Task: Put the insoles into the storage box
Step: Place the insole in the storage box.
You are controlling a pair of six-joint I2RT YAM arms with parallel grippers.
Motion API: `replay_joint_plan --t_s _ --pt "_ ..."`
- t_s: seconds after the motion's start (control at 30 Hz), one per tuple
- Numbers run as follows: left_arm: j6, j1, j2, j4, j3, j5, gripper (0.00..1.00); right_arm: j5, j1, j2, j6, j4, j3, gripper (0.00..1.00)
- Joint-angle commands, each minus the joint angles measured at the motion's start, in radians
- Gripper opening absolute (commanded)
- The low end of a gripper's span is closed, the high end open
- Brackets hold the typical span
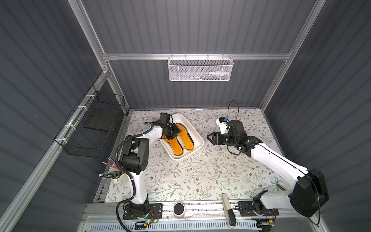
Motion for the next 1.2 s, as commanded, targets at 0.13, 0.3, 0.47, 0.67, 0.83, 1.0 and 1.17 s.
replay_joint_plan --t_s 0.13,0.3,0.47,0.67,0.83,1.0,1.17 --pt "0.026 0.0 0.011 -0.039 0.026 -0.027 0.47 -0.009 -0.004 -0.003 0.004 0.009 -0.023 0.6" --pt "0.014 -0.001 -0.002 -0.024 0.017 -0.018 0.47 -0.008 -0.006 -0.004 0.006 0.012 -0.029 0.6" --pt "0.014 -0.001 0.008 -0.021 0.004 -0.015 0.47 -0.016 -0.007 0.003 0.01 0.018 -0.03 0.6" --pt "0.035 -0.001 0.007 -0.044 -0.003 -0.058 0.47 -0.016 -0.007 -0.001 0.01 0.014 -0.032 0.6" --pt "0.067 -0.003 -0.031 -0.08 0.001 -0.127 0.48 -0.011 -0.008 -0.002 0.01 0.013 -0.032 0.61" --pt "0.069 -0.003 -0.054 -0.048 -0.001 -0.107 0.49 -0.008 -0.007 0.0 0.011 0.009 -0.028 0.61" --pt "0.034 -0.008 -0.038 0.012 -0.002 -0.028 0.5 -0.01 -0.008 -0.002 0.012 0.003 -0.028 0.61"
